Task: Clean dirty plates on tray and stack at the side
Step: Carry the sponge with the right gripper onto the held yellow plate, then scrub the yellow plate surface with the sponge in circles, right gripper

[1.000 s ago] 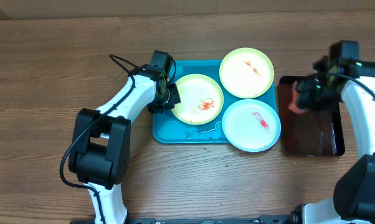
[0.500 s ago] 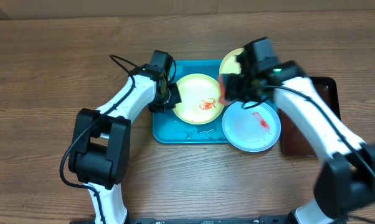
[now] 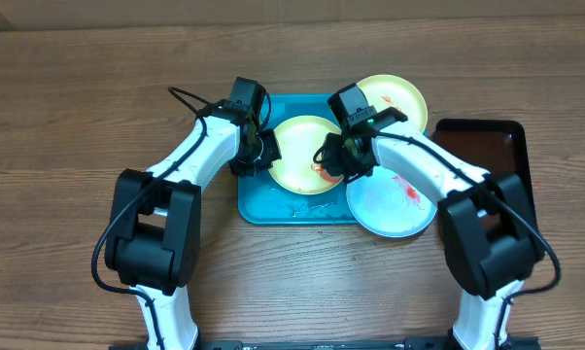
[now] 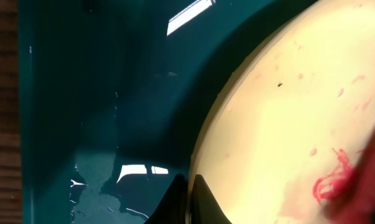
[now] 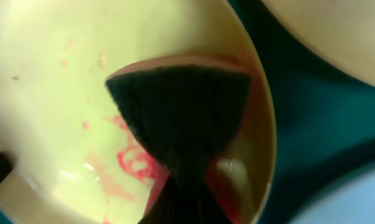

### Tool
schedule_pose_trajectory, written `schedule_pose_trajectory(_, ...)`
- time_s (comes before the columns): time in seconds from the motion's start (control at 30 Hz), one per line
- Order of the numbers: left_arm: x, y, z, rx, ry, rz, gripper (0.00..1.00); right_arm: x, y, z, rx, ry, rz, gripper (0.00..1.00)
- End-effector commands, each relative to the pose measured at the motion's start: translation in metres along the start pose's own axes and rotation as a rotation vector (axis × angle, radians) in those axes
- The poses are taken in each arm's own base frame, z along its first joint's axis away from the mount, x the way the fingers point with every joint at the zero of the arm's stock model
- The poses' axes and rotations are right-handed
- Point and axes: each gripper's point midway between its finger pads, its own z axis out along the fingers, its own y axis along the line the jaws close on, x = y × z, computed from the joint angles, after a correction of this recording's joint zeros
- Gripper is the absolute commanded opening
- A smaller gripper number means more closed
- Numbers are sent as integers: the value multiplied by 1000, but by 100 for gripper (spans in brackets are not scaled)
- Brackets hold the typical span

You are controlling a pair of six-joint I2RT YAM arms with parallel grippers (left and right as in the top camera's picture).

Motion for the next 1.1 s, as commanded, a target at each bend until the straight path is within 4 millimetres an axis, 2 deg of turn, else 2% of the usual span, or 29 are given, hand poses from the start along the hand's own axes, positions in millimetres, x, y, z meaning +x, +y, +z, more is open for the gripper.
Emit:
schedule_pose_trajectory(0.0,0,2,5,2,15,1,4,-4,3,8,-13,0,33,4)
schedule_pose_trajectory(0.13,0,1,5,9,19,4,4,0,16,16,-58,15,32,4)
schedule_pose_trajectory(0.3,1,1,5,11,21,4,4,15,43,33,-166,85,1,4)
schedule_pose_trajectory(0.6,1,0,5,15,23,27,4,19,70,29,-202,59,-108,4)
schedule_pose_trajectory(0.73,2,0,5,14,24,28,4,15,58,28,-117,33,-96,4)
schedule_pose_trajectory(0.83,3,0,5,11,29,27,4,0,34,19,12,-14,-54,4)
schedule_pose_trajectory(0.93,3,1,5,11,28,26,4,-21,12,1,146,-81,-33,4)
schedule_pose_trajectory(1.07,2,1,5,11,28,26,4,-43,4,-13,179,-139,-21,4)
